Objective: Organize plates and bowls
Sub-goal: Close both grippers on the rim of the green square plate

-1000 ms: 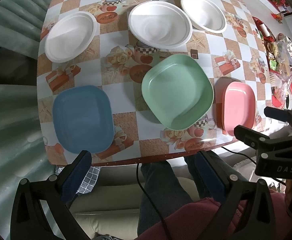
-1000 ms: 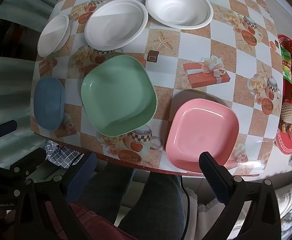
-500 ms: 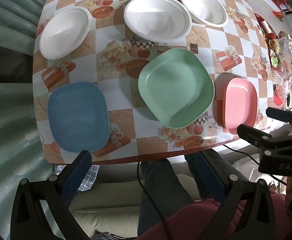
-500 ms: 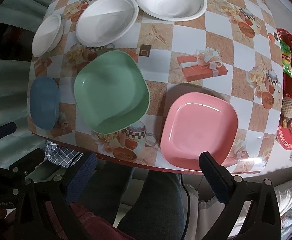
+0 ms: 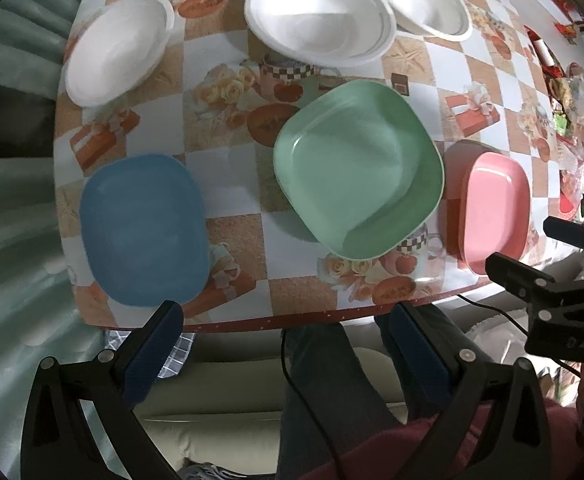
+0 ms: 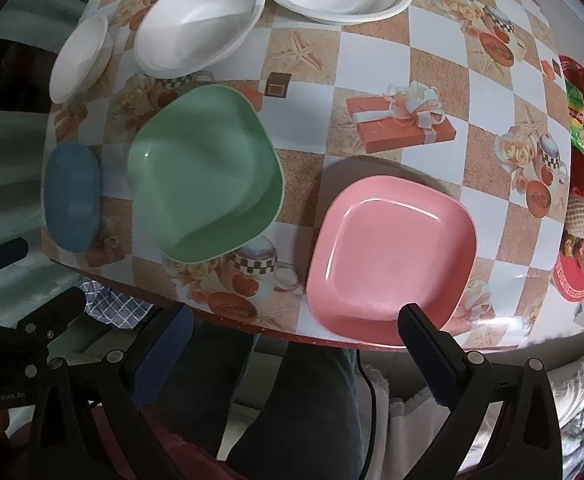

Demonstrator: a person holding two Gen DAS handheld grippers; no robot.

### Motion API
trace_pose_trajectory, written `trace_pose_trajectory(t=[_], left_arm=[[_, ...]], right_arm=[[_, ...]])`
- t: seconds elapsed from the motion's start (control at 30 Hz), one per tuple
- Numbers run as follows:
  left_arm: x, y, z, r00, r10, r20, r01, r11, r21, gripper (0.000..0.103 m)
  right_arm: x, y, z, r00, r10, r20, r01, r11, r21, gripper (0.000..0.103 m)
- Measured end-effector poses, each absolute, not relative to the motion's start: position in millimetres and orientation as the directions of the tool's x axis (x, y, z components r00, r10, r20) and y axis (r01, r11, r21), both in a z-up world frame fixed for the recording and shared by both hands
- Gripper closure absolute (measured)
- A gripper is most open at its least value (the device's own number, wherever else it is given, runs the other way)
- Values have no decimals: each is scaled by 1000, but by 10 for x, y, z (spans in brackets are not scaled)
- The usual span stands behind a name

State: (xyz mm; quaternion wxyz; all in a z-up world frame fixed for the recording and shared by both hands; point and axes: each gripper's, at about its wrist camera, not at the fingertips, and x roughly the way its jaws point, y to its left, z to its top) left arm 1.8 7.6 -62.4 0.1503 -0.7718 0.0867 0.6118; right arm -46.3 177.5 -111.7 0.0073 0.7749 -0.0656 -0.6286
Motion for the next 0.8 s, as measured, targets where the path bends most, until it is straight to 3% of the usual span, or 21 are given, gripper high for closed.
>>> trace_pose_trajectory(t=[0.8], left_arm=[[-404, 339, -1454, 127, 100, -987, -96, -989, -113, 0]], right_arm=[[-1360, 1650, -1907, 137, -32, -990, 94, -995, 45, 0]])
